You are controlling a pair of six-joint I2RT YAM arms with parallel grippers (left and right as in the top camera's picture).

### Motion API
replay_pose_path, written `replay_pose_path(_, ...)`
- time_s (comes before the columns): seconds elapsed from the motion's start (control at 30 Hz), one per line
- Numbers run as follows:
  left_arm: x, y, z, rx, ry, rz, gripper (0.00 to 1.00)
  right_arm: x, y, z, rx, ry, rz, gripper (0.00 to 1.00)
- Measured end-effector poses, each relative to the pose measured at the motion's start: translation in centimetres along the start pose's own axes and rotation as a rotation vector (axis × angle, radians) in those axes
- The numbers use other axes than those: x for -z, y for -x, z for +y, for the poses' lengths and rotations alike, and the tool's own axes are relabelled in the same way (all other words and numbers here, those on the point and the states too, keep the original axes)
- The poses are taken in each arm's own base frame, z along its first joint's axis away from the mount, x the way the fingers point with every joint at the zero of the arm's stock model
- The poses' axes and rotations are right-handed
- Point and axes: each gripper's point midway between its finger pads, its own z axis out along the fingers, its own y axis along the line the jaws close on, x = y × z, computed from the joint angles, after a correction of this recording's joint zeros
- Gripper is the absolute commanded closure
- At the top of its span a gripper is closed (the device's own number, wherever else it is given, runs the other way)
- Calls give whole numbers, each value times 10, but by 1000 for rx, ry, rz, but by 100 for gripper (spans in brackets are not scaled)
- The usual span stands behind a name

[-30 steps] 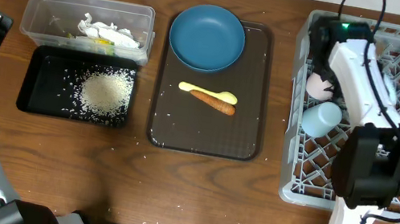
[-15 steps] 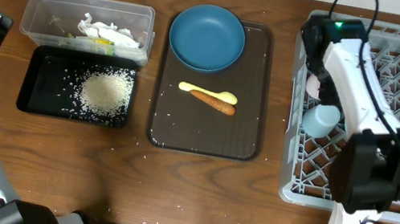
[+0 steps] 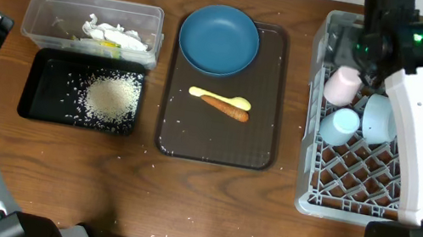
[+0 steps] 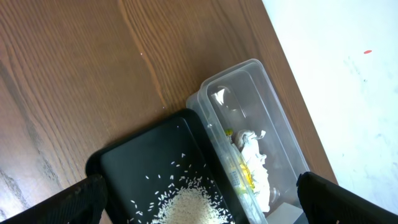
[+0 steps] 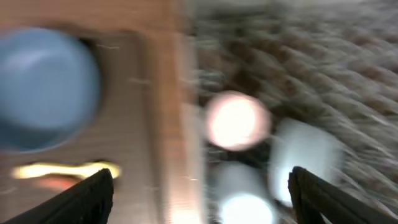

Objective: Sort waste into correct bins and load items into the dishwasher rack
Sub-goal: 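Move the right gripper to the blue plate and grasp its edge, then lift the blue plate and stand it upright in the rack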

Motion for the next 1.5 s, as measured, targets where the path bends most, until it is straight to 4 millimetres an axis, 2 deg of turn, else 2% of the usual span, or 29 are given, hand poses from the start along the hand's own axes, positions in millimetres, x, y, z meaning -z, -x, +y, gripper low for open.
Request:
replay_pose_path(0.07, 0, 0, 0, 0, 0, 0, 0, -4, 13, 29, 19, 103, -51, 13)
replay_pose_path(0.17, 0, 0, 0, 0, 0, 0, 0, -16, 15, 68, 58, 194, -69, 21)
replay_pose_path(0.27, 0, 0, 0, 0, 0, 0, 0, -43, 8, 100, 70, 231, -52, 24)
replay_pose_path(0.33, 0, 0, 0, 0, 0, 0, 0, -70, -3, 116, 66, 231, -15, 27)
replay_pose_path(0.37, 0, 0, 0, 0, 0, 0, 0, -90, -12, 122, 56, 224, 17, 28)
replay_pose_path(0.53, 0, 0, 0, 0, 0, 0, 0, -182, -51, 123, -22, 156, 145, 34)
replay_pose_path(0.63, 0, 0, 0, 0, 0, 0, 0, -228, -76, 118, -61, 124, 208, 41)
replay_pose_path(0.73, 0, 0, 0, 0, 0, 0, 0, -257, -95, 116, -90, 113, 251, 53)
replay_pose_path(0.83, 0, 0, 0, 0, 0, 0, 0, -258, -92, 120, -115, 127, 243, 69)
replay_pose_path(1.03, 0, 0, 0, 0, 0, 0, 0, -259, -95, 118, -145, 139, 269, 95)
replay_pose_path(1.1, 0, 0, 0, 0, 0, 0, 0, -258, -95, 118, -164, 153, 279, 99)
replay_pose_path(1.33, 0, 0, 0, 0, 0, 0, 0, -244, -94, 110, -145, 161, 309, 99)
replay_pose_path(1.43, 0, 0, 0, 0, 0, 0, 0, -222, -84, 103, -100, 144, 289, 99)
replay_pose_path(1.5, 0, 0, 0, 0, 0, 0, 0, -198, -70, 97, -82, 132, 255, 99)
